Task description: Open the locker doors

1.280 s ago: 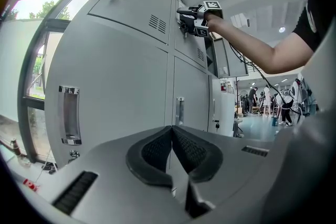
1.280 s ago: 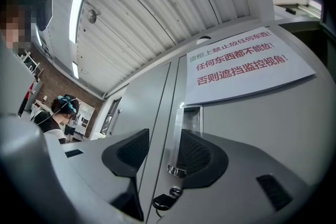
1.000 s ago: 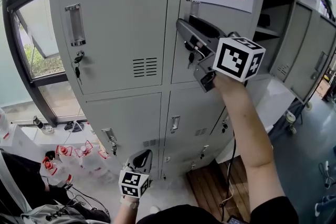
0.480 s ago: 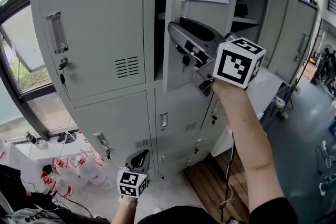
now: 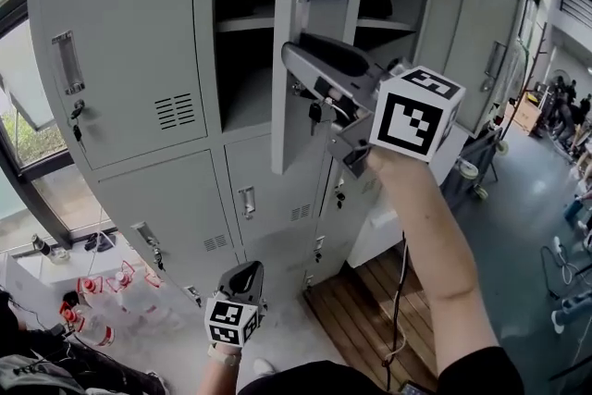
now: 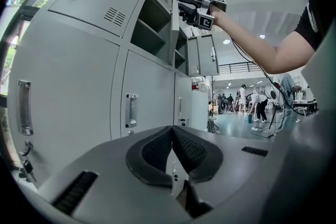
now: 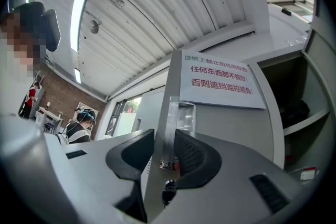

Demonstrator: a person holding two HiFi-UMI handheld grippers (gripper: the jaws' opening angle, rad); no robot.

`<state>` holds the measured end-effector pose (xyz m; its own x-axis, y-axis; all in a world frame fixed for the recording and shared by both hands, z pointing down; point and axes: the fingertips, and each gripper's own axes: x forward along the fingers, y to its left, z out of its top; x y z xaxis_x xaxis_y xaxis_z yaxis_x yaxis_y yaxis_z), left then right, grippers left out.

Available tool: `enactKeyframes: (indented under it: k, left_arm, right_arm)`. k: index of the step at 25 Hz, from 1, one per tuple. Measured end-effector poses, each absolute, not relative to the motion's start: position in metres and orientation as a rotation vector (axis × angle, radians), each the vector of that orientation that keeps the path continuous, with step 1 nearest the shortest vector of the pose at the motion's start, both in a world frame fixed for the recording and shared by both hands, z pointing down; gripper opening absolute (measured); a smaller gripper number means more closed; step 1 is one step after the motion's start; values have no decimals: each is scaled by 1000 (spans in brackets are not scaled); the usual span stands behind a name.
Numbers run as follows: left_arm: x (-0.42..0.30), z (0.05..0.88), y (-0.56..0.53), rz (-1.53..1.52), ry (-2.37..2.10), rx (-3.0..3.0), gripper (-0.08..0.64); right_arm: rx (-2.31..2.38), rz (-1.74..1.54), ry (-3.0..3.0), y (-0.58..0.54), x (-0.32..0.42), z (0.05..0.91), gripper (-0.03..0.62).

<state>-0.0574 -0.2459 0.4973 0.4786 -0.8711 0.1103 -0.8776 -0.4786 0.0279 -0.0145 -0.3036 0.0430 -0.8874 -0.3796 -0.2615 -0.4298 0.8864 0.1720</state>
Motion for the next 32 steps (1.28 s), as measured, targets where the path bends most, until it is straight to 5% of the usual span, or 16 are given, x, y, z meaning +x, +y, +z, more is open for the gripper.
enactKeyframes:
  k: [22, 32]
  left_arm:
    - [130, 492, -234, 187, -1156, 2868, 18]
    - [157, 493, -248, 227, -1060, 2915, 20]
  right_arm:
    - [-1014, 323, 2691, -289, 186, 50, 57]
    - [-1194, 297, 2561, -324, 254, 49, 55]
